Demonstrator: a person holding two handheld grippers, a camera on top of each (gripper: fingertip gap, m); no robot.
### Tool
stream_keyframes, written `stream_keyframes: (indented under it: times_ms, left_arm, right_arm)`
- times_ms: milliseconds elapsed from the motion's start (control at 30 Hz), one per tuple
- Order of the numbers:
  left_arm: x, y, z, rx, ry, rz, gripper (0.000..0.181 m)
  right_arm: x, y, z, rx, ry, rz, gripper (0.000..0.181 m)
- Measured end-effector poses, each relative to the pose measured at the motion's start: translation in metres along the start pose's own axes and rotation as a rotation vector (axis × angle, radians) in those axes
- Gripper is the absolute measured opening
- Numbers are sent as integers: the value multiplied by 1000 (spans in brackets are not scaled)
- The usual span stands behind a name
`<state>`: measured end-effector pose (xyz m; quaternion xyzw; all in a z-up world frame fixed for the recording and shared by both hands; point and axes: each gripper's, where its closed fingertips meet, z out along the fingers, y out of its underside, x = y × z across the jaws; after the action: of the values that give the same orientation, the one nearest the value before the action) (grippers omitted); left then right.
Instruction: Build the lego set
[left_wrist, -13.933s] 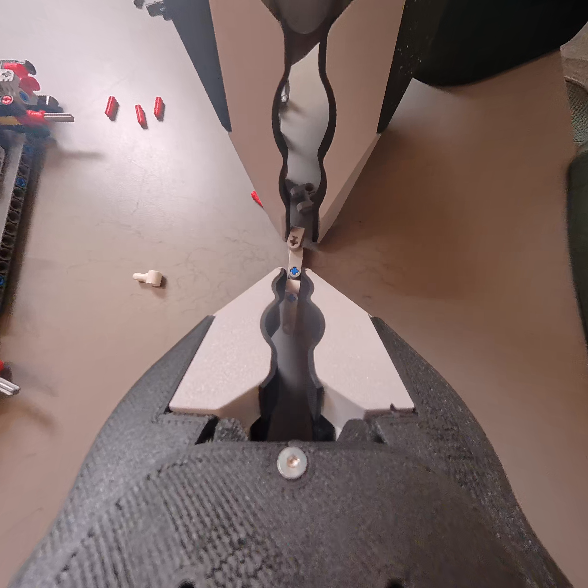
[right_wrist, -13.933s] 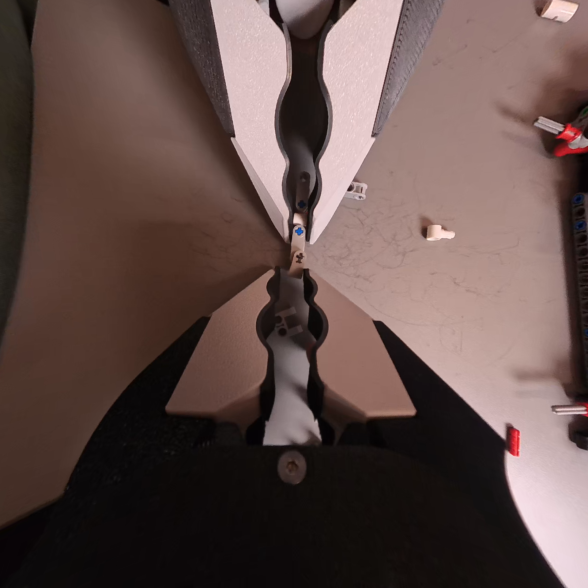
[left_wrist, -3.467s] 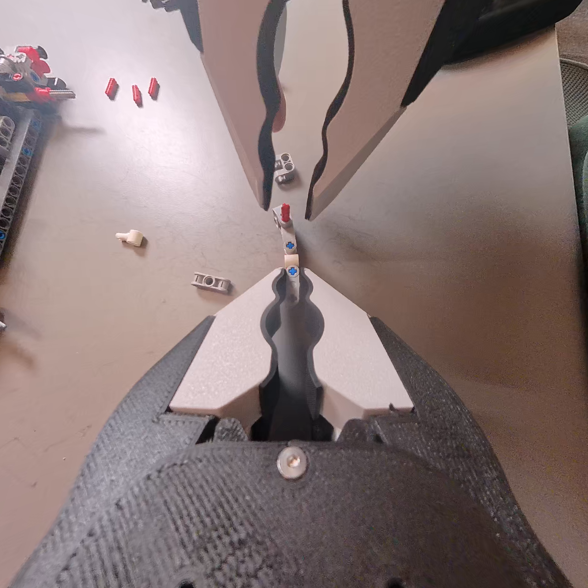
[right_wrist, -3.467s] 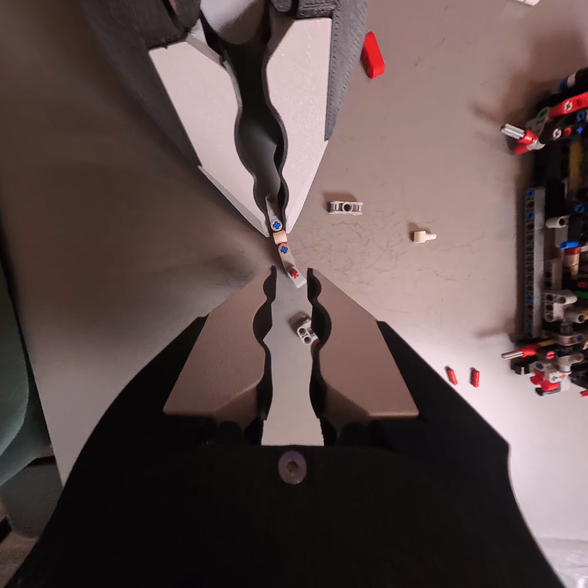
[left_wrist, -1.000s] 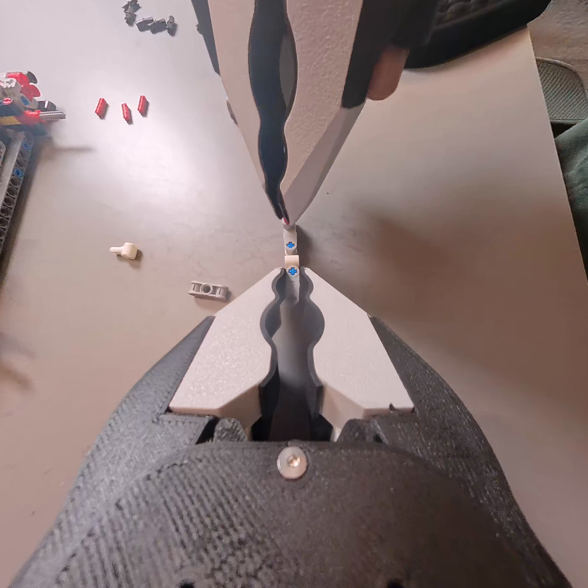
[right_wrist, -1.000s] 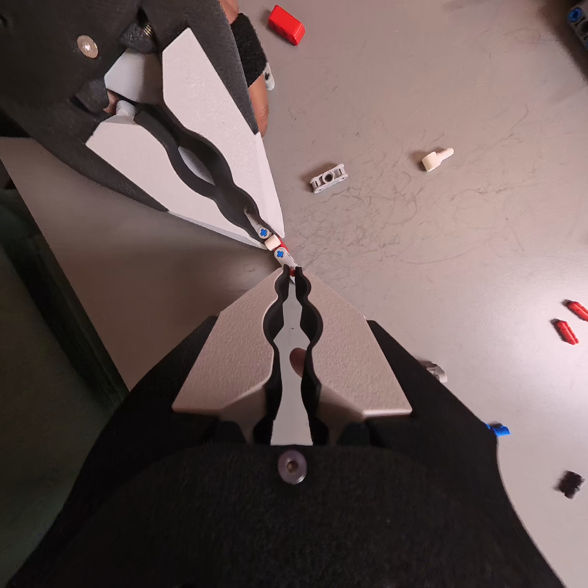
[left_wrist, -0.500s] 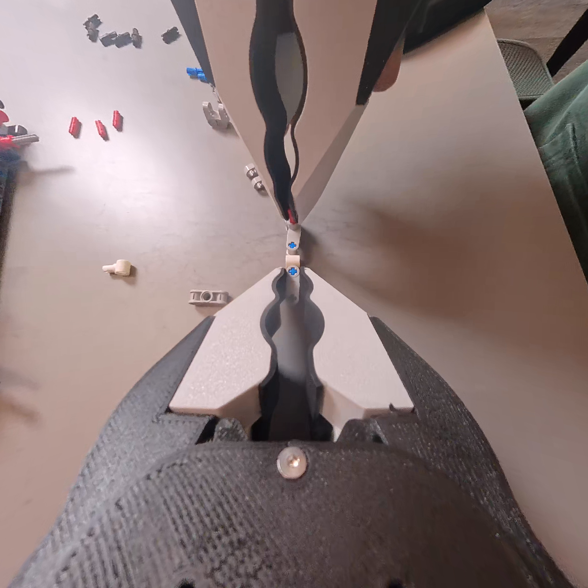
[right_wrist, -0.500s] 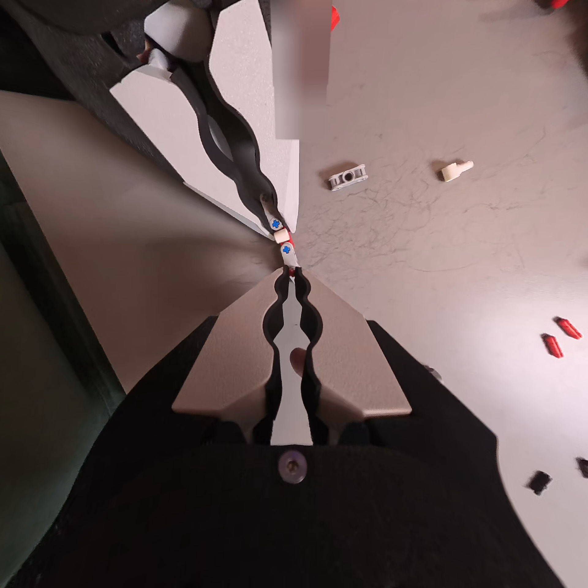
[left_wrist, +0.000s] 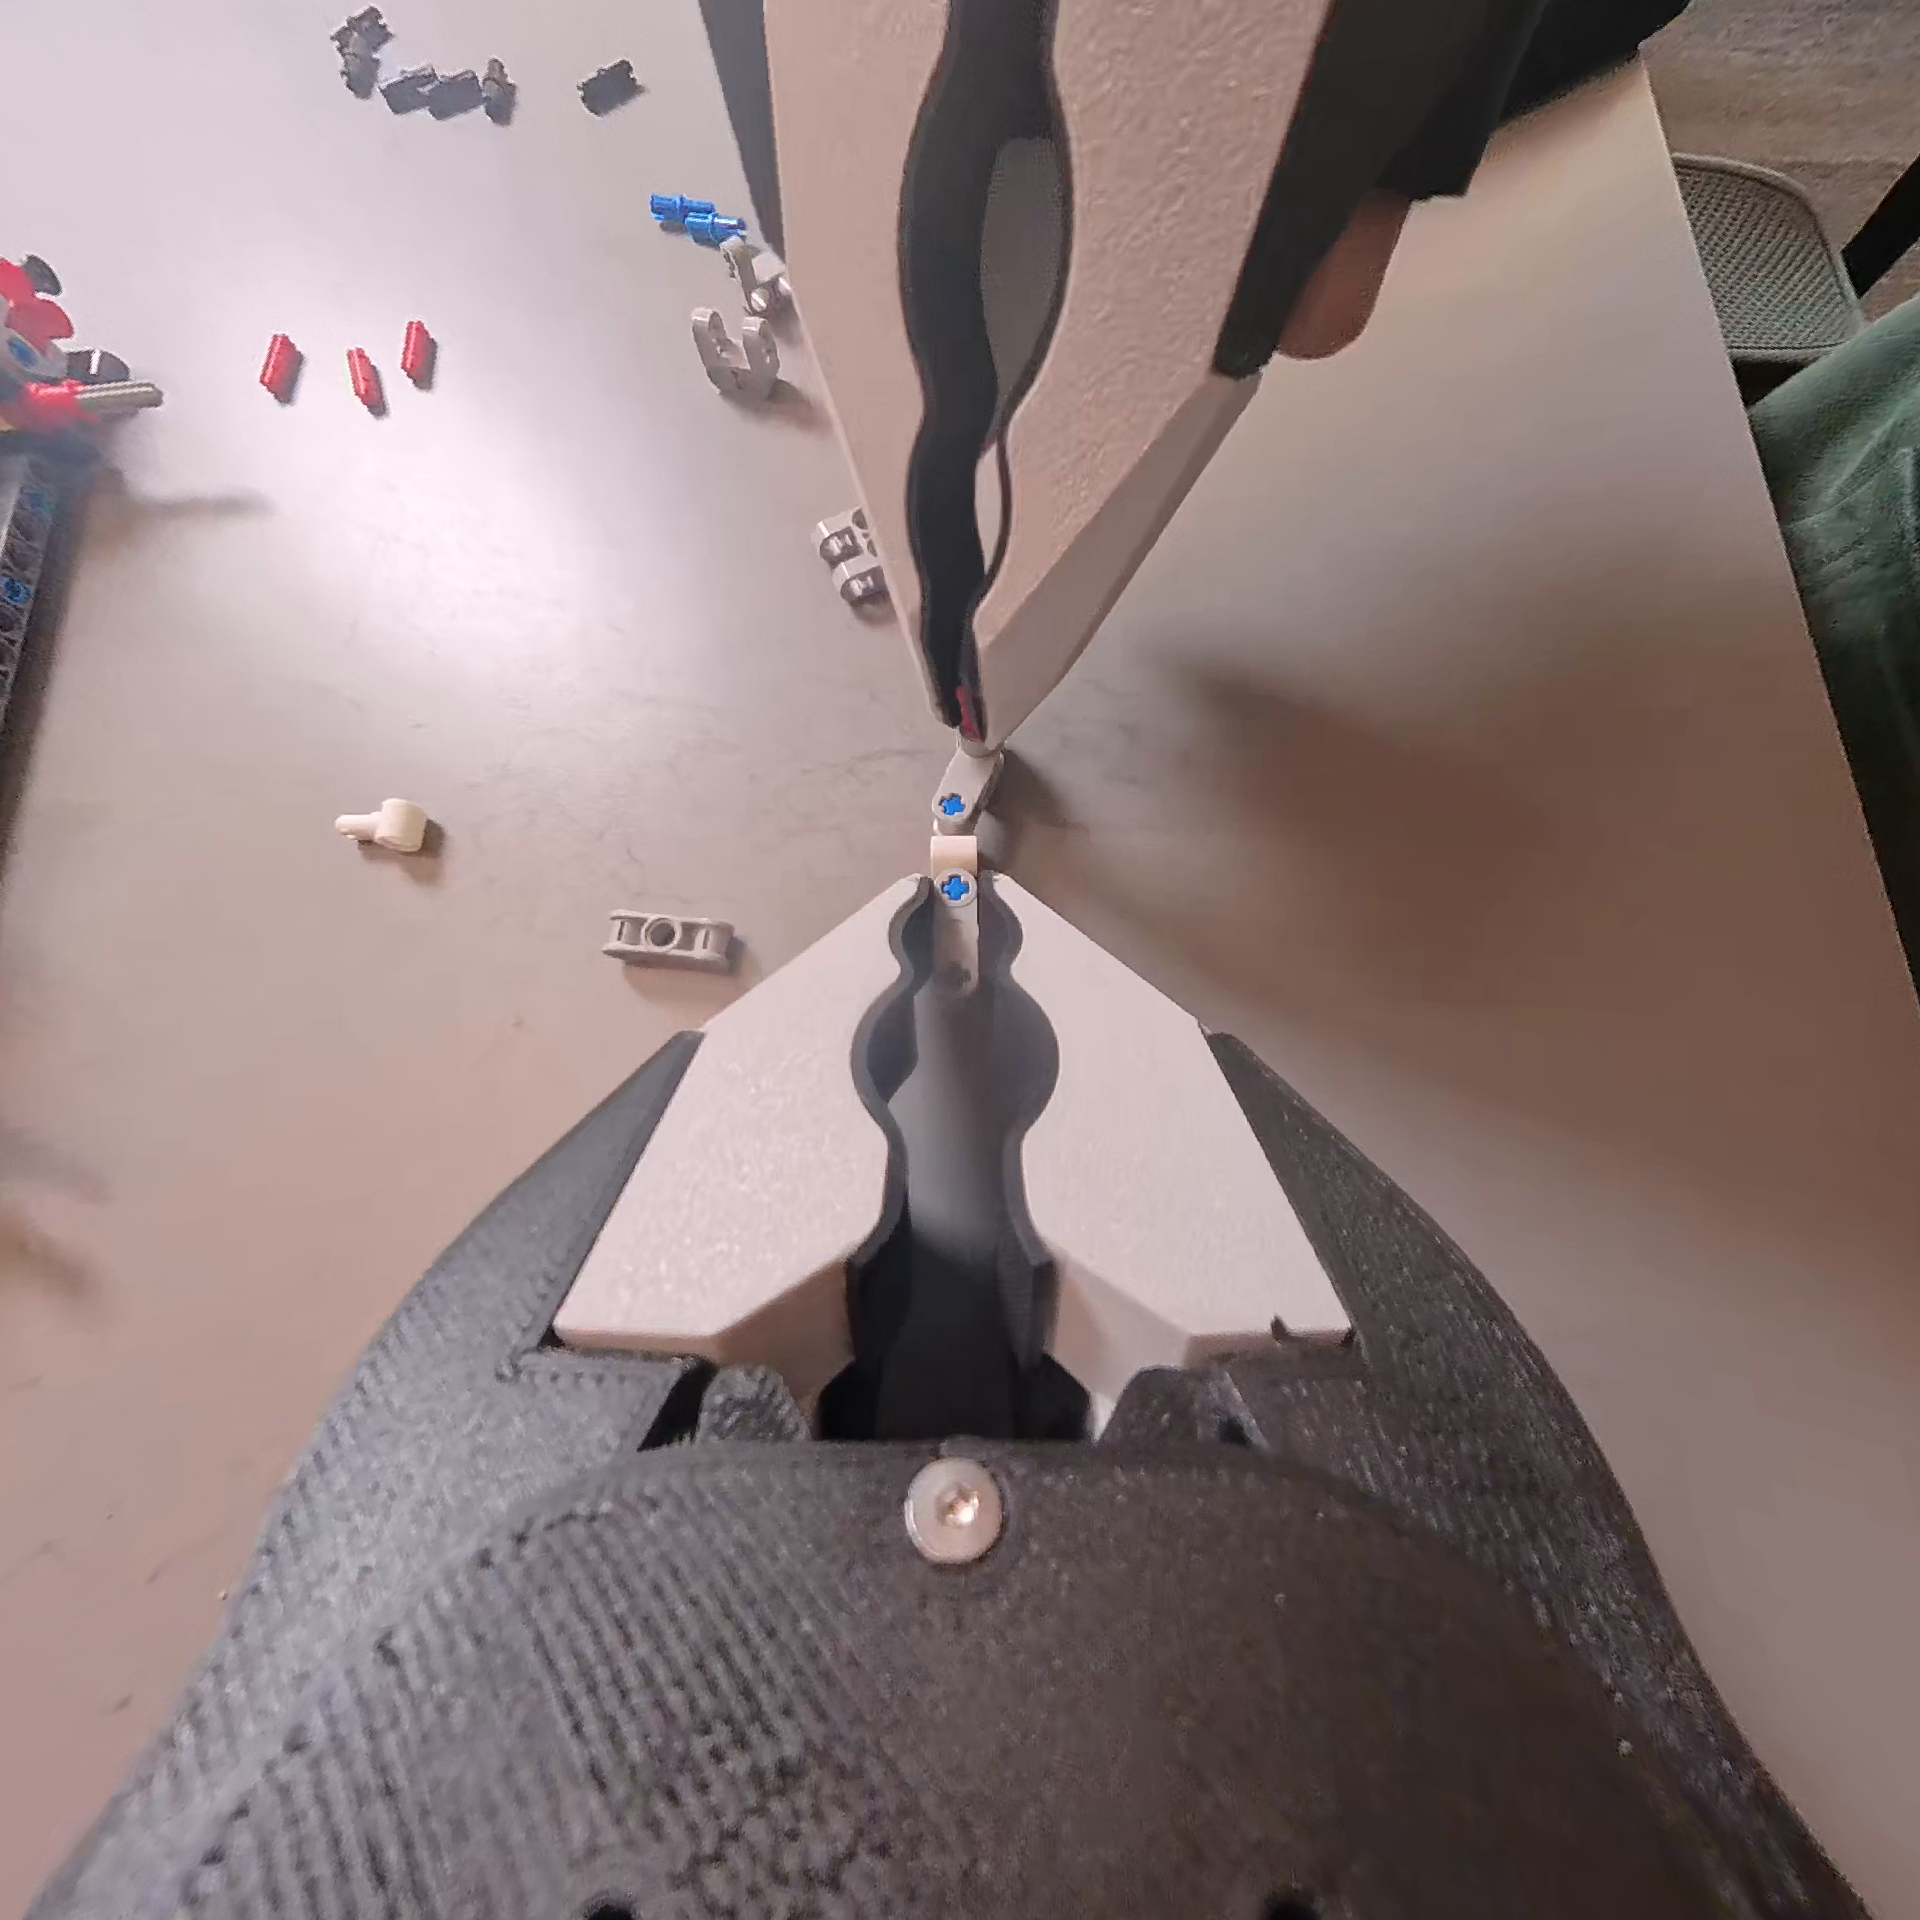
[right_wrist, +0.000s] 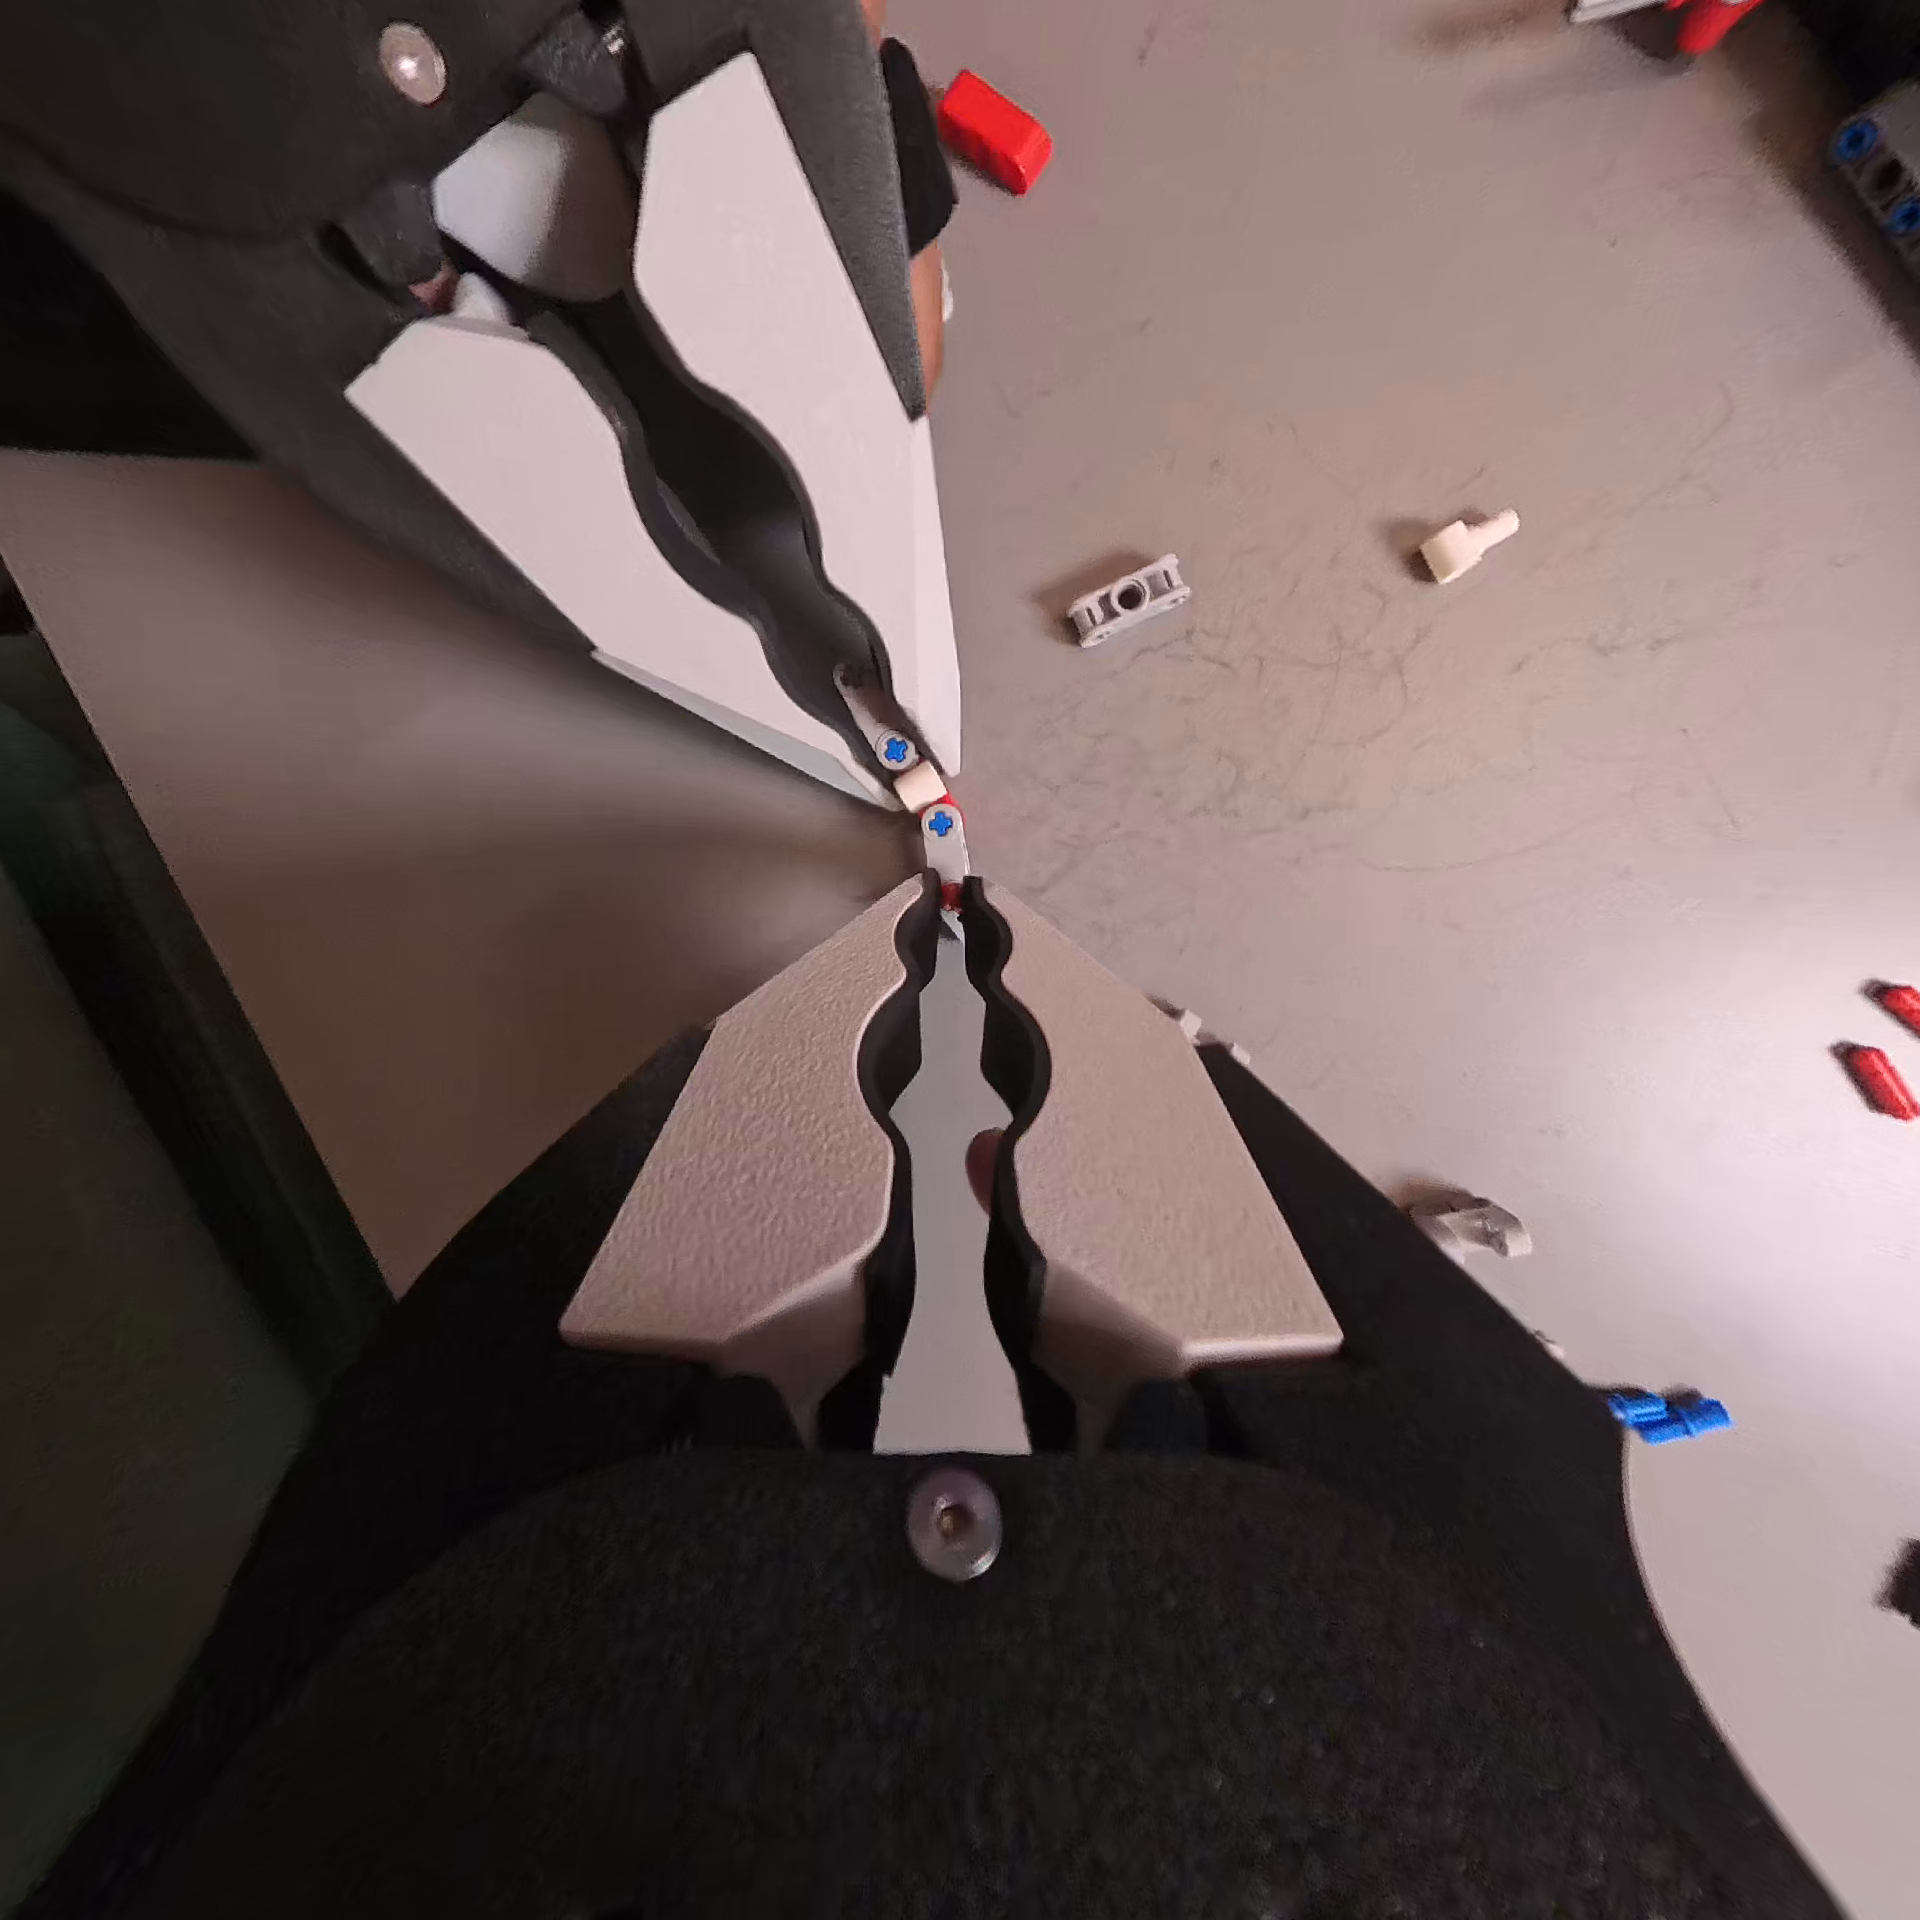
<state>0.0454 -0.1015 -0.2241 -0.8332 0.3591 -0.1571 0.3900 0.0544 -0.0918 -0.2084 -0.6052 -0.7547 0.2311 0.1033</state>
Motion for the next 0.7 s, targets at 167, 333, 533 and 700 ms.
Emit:
stream_keyframes:
  times_ms: [167, 333, 533, 700]
  left_arm:
    - [-1, 1, -1, 0, 2, 1, 6]
    - [0, 2, -2, 1, 22, -2, 5]
    - [9, -9, -14, 94, 209, -139, 6]
    - [16, -13, -22, 131, 328, -208, 6]
  right_arm:
    - [-5, -4, 0, 41, -6, -79, 15]
    - [-7, -6, -2, 98, 20, -197, 30]
    - [-14, -10, 4, 172, -25, -293, 29]
    - [-23, -14, 1, 159, -124, -361, 11]
